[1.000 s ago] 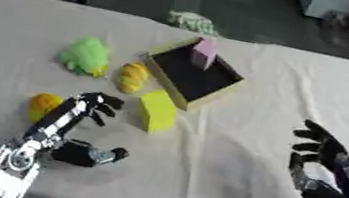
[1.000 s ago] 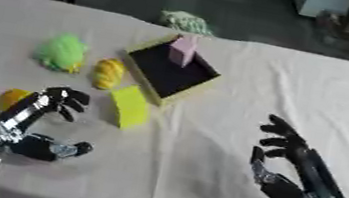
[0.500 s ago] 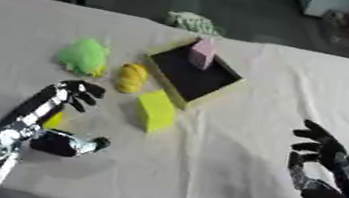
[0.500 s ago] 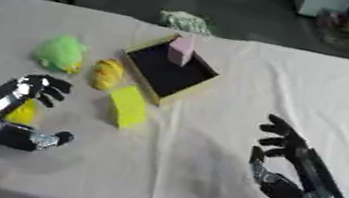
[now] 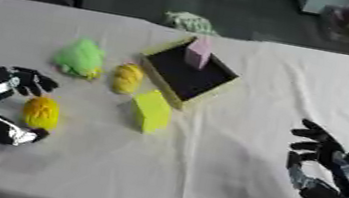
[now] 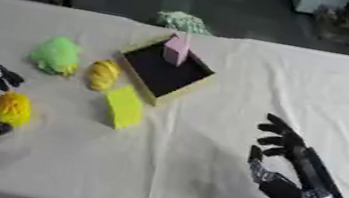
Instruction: Pick up objects on the table and place them in the box.
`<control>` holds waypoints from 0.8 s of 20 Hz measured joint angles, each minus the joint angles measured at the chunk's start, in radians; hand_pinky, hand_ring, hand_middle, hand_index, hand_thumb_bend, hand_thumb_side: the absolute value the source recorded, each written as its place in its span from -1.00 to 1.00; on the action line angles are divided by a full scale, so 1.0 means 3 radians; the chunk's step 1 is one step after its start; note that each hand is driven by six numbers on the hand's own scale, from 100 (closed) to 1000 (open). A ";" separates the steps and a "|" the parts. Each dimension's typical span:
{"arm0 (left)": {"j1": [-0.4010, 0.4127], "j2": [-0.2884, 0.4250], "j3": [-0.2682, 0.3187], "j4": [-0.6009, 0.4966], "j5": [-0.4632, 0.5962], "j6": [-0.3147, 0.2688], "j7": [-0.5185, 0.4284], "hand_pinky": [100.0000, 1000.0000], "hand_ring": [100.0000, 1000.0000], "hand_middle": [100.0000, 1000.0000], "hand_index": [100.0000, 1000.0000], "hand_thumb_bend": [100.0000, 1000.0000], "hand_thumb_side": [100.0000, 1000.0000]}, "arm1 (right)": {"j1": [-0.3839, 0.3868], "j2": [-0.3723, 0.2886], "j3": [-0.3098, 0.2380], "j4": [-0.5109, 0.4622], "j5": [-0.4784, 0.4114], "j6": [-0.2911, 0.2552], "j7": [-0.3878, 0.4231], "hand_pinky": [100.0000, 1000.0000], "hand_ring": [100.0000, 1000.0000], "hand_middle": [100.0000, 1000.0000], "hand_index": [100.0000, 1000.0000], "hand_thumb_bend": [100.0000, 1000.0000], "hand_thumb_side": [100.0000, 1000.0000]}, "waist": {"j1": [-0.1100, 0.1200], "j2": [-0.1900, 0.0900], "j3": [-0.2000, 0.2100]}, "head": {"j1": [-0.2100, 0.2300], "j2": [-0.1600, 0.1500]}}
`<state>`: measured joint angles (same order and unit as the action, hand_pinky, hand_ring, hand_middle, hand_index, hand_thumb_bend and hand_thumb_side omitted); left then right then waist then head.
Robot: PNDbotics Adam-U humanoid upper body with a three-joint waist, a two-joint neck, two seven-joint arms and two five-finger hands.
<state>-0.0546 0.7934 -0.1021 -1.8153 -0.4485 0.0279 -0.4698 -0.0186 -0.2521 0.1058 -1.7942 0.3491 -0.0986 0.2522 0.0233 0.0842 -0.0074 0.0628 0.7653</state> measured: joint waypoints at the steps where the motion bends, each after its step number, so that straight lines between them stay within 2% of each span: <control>1: -0.0027 0.0058 -0.0020 0.0040 0.0008 0.0001 -0.0054 0.52 0.46 0.47 0.75 -0.24 -0.88 | 0.0004 -0.0001 0.0000 0.0000 0.0000 0.0000 0.0000 0.32 0.49 0.63 1.00 -1.00 -0.53 | 0.0002 -0.0002 -0.0001 | -0.0004 0.0000; 5: -0.0117 0.0176 -0.0105 0.0230 0.0027 -0.0008 -0.0255 0.52 0.47 0.48 0.75 -0.27 -0.91 | 0.0004 -0.0004 0.0000 0.0001 0.0000 -0.0002 0.0002 0.32 0.49 0.63 1.00 -1.00 -0.53 | 0.0002 -0.0007 -0.0005 | -0.0011 0.0000; 10: -0.0220 0.0177 -0.0188 0.0483 -0.0037 -0.0033 -0.0395 0.53 0.45 0.48 0.76 -0.30 -0.90 | 0.0004 -0.0014 0.0000 0.0001 0.0000 -0.0001 0.0004 0.33 0.49 0.63 1.00 -1.00 -0.53 | -0.0002 -0.0016 -0.0011 | -0.0012 0.0000; 16: -0.0298 0.0138 -0.0202 0.0675 -0.0270 -0.0003 -0.0147 0.51 0.43 0.47 0.76 -0.27 -0.89 | 0.0003 -0.0022 0.0001 0.0002 0.0000 -0.0006 0.0010 0.33 0.49 0.63 1.00 -1.00 -0.53 | -0.0004 -0.0017 -0.0011 | -0.0012 0.0000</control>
<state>-0.1441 0.8348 -0.1627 -1.6129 -0.5295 0.0270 -0.5139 -0.0176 -0.2587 0.1061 -1.7938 0.3492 -0.1004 0.2552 0.0220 0.0792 -0.0107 0.0591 0.7653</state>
